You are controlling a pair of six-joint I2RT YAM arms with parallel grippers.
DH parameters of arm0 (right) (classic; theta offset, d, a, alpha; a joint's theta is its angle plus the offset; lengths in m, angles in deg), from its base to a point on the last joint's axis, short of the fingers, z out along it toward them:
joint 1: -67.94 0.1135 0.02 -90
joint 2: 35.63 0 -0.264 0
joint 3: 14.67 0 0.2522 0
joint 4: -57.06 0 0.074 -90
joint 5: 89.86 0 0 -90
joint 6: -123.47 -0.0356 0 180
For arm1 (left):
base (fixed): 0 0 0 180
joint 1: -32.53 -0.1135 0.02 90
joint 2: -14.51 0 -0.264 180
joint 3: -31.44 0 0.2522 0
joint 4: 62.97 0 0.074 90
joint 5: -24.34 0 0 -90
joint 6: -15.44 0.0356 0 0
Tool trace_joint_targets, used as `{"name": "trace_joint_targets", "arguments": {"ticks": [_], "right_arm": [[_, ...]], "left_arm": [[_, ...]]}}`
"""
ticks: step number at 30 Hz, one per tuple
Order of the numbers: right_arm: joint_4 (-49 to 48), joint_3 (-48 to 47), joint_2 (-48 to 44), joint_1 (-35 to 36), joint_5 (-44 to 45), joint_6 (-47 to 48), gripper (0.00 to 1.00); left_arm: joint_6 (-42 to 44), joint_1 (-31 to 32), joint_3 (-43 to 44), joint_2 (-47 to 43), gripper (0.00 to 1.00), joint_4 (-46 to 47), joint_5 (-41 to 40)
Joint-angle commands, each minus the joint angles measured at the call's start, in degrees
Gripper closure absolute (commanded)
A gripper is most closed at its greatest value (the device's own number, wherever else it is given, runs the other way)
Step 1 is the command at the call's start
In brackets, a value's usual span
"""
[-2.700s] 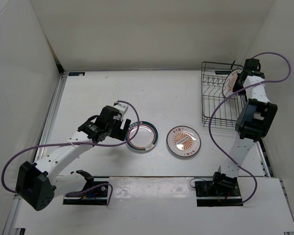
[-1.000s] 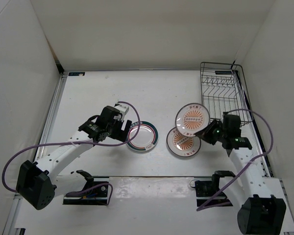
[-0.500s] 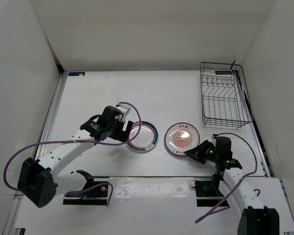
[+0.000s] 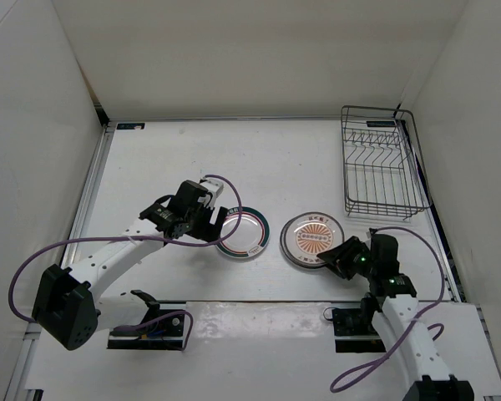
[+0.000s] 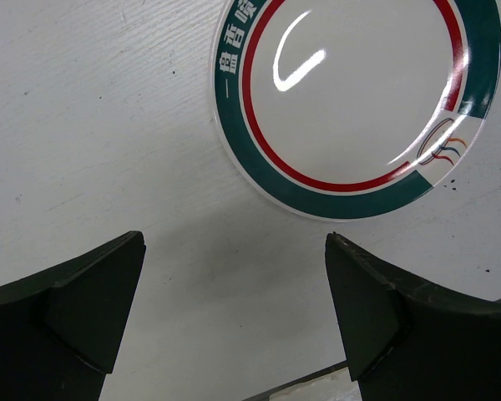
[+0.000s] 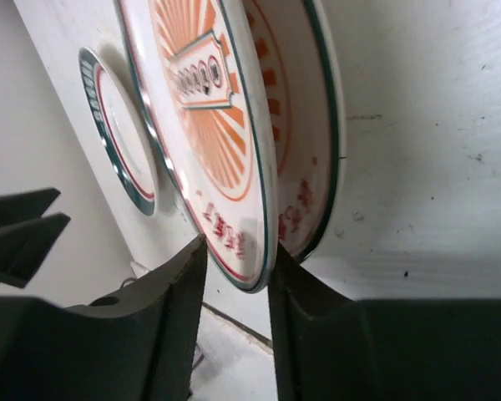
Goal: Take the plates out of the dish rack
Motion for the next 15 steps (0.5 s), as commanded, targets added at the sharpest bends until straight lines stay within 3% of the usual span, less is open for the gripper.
{"name": "trace_joint_targets", "arguments": {"ticks": [1, 5, 8, 10, 12, 15], "right_arm": [[10.0, -6.8, -7.3, -0.1, 6.5, 0.6, 0.61], [19.8, -17.6, -10.4, 0.0, 11.7, 3.5, 0.57], [23.1, -26.2, -5.3, 0.0, 11.4, 10.0, 0.56], [29.9, -32.9, 0.1, 0.0, 8.5, 15.4, 0.56], [33.6, -35.6, 5.4, 0.2, 1.9, 18.7, 0.46], [36.3, -34.9, 5.1, 0.0, -1.2, 21.0, 0.48]], "left_arm": [[-0.2, 0.2, 2.2, -0.6, 0.0, -0.3, 0.4], [0.2, 0.1, 2.2, 0.4, 0.0, -0.3, -0.5], [0.2, 0.2, 2.6, 0.9, 0.0, -0.6, -0.5], [0.3, 0.1, 2.7, 0.9, 0.0, -0.7, -0.5], [0.3, 0.1, 2.8, 1.0, 0.0, -0.9, -0.5], [0.5, 0.1, 2.7, 0.5, 0.0, -1.0, -0.9]]}}
